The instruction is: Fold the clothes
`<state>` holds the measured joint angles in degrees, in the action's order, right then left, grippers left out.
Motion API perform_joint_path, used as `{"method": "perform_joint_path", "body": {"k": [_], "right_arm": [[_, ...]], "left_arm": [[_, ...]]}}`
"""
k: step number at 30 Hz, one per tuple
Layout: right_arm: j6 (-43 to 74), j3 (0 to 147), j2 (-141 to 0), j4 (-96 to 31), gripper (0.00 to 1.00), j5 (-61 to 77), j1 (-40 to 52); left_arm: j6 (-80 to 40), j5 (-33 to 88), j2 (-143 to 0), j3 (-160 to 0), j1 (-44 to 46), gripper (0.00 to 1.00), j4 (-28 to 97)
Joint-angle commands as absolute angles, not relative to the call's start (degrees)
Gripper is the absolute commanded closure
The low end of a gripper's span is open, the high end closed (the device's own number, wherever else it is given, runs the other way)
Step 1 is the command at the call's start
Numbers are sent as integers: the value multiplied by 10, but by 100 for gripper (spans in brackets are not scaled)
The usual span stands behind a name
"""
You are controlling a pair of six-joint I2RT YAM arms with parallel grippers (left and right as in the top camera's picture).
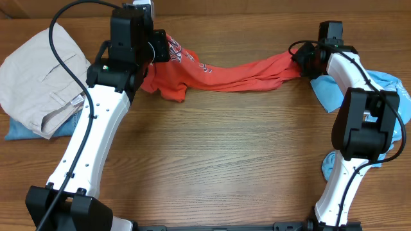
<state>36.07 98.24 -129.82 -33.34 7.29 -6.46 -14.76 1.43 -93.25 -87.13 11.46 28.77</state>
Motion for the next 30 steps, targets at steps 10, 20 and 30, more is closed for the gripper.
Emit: {"method": "perform_joint_path", "body": {"k": [10, 20, 30], "right_arm": [[376, 983, -1303, -331, 51, 66, -87], [378, 983, -1328, -321, 50, 78, -73], [378, 983, -1328, -277, 86, 76, -77]], "left_arm": [[-137, 8, -933, -872, 112, 95, 285], [-136, 8, -933, -872, 112, 93, 287], [-132, 6, -933, -872, 112, 93, 287]]}}
